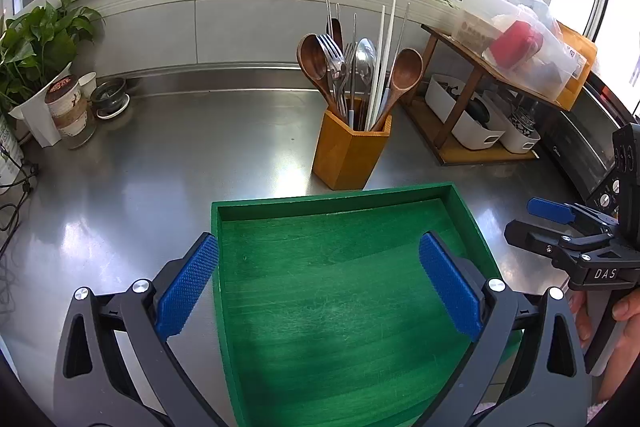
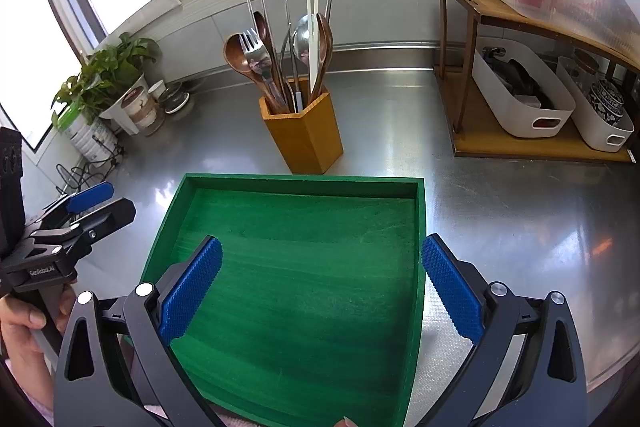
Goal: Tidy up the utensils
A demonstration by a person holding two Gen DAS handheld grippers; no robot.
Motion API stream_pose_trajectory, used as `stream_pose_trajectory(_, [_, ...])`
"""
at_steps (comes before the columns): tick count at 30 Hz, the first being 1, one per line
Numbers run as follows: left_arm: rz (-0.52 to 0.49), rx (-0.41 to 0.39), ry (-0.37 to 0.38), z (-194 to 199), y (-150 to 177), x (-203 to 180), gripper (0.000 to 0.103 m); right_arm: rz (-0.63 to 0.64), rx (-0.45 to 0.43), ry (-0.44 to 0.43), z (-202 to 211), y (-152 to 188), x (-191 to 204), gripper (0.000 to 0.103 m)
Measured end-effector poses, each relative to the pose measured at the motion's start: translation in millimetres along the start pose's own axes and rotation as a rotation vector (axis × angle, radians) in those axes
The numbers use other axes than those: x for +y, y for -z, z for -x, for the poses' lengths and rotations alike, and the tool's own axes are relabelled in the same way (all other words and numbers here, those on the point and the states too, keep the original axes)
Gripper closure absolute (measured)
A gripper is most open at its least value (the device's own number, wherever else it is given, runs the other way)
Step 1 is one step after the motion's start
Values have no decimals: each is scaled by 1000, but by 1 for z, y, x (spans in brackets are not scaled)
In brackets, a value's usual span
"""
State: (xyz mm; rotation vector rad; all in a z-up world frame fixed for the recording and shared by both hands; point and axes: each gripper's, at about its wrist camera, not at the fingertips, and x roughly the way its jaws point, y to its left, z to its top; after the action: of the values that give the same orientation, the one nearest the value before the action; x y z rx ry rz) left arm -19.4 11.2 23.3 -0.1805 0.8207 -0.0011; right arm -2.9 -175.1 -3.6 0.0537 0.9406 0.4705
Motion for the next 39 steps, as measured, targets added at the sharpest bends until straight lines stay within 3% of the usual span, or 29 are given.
stream_pose_trajectory(39, [26, 6, 2, -1, -5, 4, 8, -5, 14, -8, -4, 0, 3, 3])
